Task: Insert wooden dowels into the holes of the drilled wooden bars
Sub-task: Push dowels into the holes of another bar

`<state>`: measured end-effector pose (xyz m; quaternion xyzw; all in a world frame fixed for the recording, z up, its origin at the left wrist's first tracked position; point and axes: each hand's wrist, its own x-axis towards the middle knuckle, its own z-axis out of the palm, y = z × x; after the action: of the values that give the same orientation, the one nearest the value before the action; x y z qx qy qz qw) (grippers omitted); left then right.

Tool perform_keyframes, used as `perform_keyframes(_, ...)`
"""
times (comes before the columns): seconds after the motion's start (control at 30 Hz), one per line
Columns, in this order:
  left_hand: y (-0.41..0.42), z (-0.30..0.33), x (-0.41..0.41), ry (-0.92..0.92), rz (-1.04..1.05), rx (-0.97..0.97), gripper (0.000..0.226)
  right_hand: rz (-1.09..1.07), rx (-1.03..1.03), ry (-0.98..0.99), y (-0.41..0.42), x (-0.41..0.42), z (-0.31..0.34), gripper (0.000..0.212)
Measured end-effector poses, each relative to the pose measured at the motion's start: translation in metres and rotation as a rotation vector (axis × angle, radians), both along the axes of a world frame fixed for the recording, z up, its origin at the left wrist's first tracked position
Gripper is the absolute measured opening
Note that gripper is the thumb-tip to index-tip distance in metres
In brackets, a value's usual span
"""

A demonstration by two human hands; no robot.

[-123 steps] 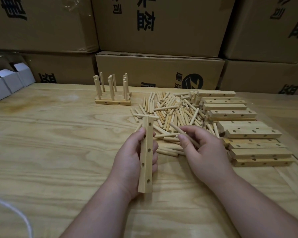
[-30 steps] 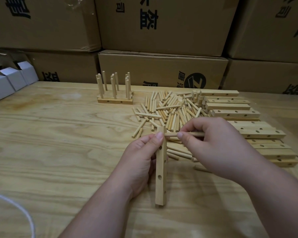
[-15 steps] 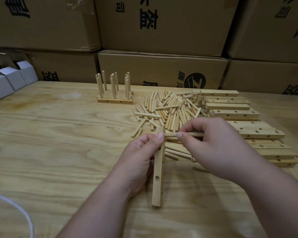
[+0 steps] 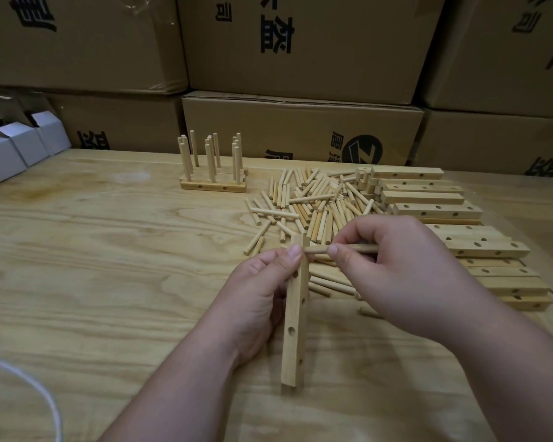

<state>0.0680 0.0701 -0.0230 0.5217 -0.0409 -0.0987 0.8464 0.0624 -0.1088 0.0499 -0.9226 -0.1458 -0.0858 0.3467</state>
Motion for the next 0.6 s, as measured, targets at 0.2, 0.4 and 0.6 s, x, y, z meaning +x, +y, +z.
perform_keyframes(0.2, -0.0003, -0.0012, 0.0001, 0.003, 0.016, 0.002, 0.046, -0.008, -0.004, 0.008, 0.0017, 0.0007, -0.0035, 0.017)
perform_keyframes(0.4, 0.0015, 0.0, -0.001, -0.003, -0.047, -0.033, 0.042, 0.002, -0.003, 0.006, -0.0008, 0.0003, -0.0005, 0.018)
perform_keyframes(0.6, -0.0014, 0.0003, -0.0009, 0.016, -0.003, -0.049, 0.039, -0.032, -0.02, -0.016, 0.0046, 0.0002, -0.0053, 0.017)
